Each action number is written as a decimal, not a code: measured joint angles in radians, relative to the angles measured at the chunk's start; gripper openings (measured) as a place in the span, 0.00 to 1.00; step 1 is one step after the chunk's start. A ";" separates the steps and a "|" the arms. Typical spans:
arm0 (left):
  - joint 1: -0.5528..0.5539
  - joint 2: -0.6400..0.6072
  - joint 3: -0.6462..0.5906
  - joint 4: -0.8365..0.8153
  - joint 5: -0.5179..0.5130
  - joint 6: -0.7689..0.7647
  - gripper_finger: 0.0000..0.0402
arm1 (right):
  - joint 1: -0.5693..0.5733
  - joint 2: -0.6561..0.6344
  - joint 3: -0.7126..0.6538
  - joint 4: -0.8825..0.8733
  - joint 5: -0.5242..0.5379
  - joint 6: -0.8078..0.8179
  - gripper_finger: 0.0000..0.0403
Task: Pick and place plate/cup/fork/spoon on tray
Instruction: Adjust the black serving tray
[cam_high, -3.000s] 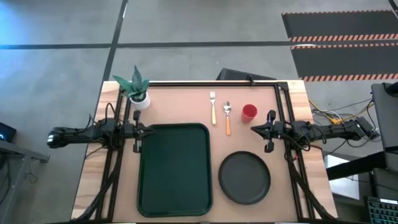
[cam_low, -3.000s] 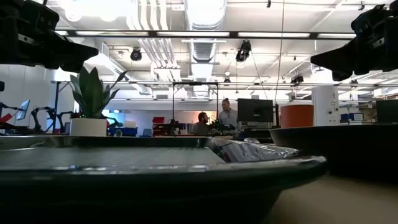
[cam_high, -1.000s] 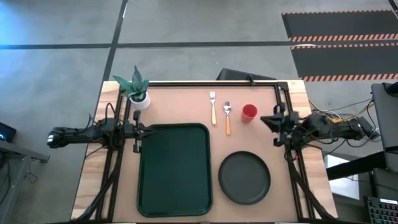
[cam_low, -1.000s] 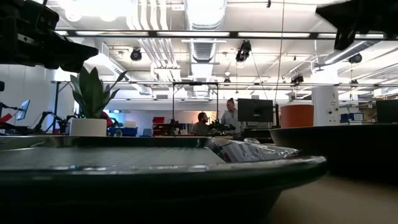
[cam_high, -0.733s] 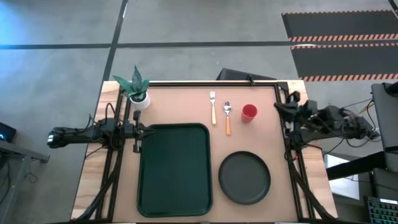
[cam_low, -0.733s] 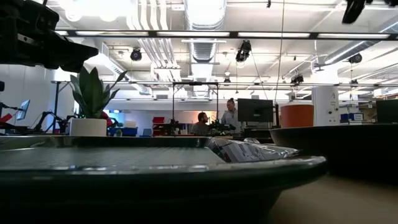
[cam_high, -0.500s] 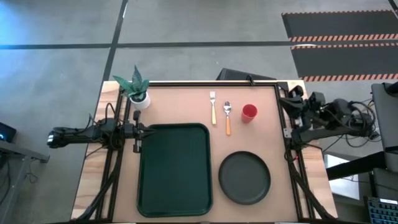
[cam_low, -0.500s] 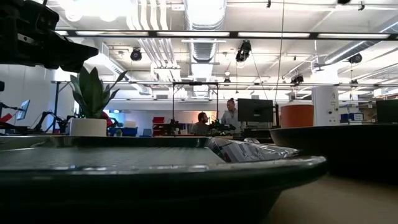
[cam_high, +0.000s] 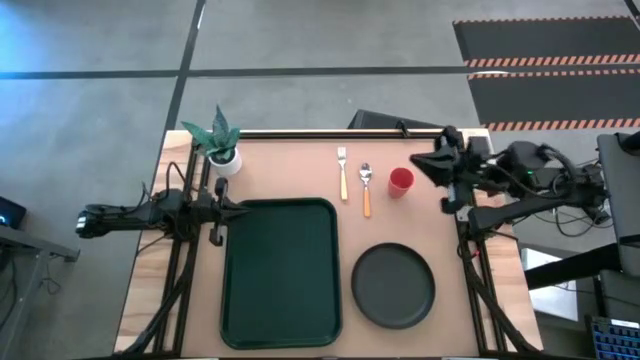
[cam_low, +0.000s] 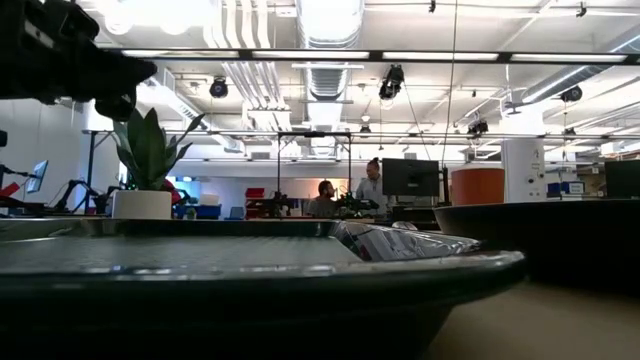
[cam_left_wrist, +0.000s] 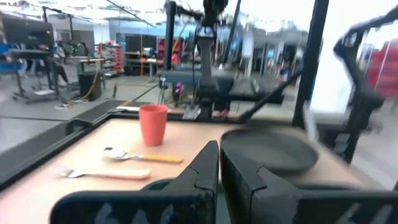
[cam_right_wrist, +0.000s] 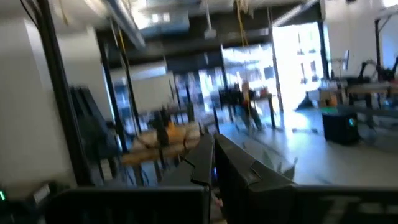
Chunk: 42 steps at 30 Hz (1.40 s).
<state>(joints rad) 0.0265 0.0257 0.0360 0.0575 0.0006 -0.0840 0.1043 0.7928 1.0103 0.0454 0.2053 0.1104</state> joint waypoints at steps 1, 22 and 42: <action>0.000 0.000 0.000 0.015 0.000 -0.044 0.00 | 0.000 0.019 0.026 -0.031 0.000 0.000 0.02; -0.002 0.085 0.079 0.263 -0.130 -0.308 0.07 | 0.000 0.278 0.304 -0.219 -0.026 -0.167 0.02; 0.000 0.309 0.384 -0.421 -0.277 -0.415 0.47 | 0.000 0.141 0.312 -0.329 -0.030 -0.044 0.02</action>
<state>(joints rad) 0.0261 0.3345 0.4202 -0.3637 -0.2761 -0.4986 0.1047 0.9333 1.3220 -0.2831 0.1750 0.0662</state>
